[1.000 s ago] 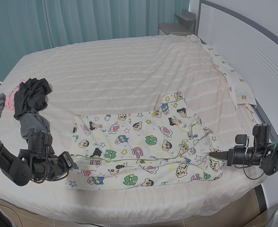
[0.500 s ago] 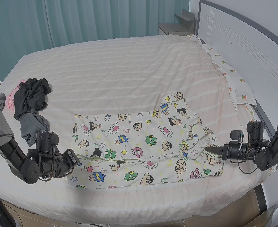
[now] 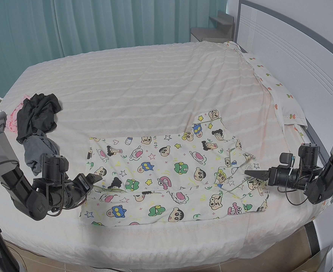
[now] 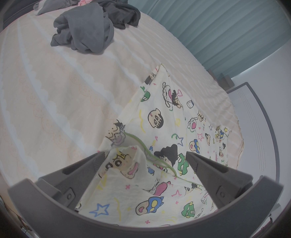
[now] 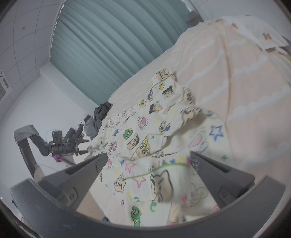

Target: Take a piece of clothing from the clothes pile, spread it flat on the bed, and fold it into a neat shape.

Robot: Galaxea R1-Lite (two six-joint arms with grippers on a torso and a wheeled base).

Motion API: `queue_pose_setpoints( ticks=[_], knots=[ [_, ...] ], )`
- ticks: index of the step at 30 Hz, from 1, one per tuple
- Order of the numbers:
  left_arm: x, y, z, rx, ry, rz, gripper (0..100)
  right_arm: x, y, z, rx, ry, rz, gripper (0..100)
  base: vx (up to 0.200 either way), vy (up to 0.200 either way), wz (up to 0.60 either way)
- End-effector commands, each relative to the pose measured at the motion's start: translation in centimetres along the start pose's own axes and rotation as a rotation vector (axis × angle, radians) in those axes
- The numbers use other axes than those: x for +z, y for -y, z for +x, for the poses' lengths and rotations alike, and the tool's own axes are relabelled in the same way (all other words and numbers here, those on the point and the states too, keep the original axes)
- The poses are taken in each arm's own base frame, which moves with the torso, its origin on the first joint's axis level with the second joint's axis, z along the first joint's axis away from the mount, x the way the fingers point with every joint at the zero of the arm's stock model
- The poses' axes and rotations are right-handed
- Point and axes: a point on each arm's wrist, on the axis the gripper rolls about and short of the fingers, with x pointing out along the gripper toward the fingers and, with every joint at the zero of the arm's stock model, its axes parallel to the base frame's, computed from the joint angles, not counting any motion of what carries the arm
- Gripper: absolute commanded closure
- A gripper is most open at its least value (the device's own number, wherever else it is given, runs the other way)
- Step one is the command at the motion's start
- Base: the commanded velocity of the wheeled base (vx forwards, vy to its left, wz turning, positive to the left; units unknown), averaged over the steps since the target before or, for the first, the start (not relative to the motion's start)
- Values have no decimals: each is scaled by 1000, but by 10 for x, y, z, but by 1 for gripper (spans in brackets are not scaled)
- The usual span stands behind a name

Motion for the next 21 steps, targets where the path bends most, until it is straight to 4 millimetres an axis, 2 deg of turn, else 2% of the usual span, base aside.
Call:
queue_pose_setpoints(
  ticks=[1,3,5,9,13,16,21],
  knots=[
    [11,-2,-6,-10,55,-34,0,-5,13,-23,-61,65,86,0,0,0,0],
    [13,-2,-7,-11,64,-38,0,-5,16,-28,-71,86,104,0,0,0,0],
    [23,-5,-13,-15,98,-57,0,-5,21,-45,-96,160,161,0,0,0,0],
    [30,-7,-18,-21,122,-70,0,-12,20,-60,-113,202,199,0,0,0,0],
    [40,-5,-36,-68,155,-100,0,-28,7,-72,-152,213,247,0,0,0,0],
    [35,-2,-59,-191,58,-152,0,-35,-20,-72,-174,221,349,0,0,0,0],
    [26,-14,-88,-360,-134,-205,0,-37,-73,-68,-51,212,499,0,0,0,0]
  ],
)
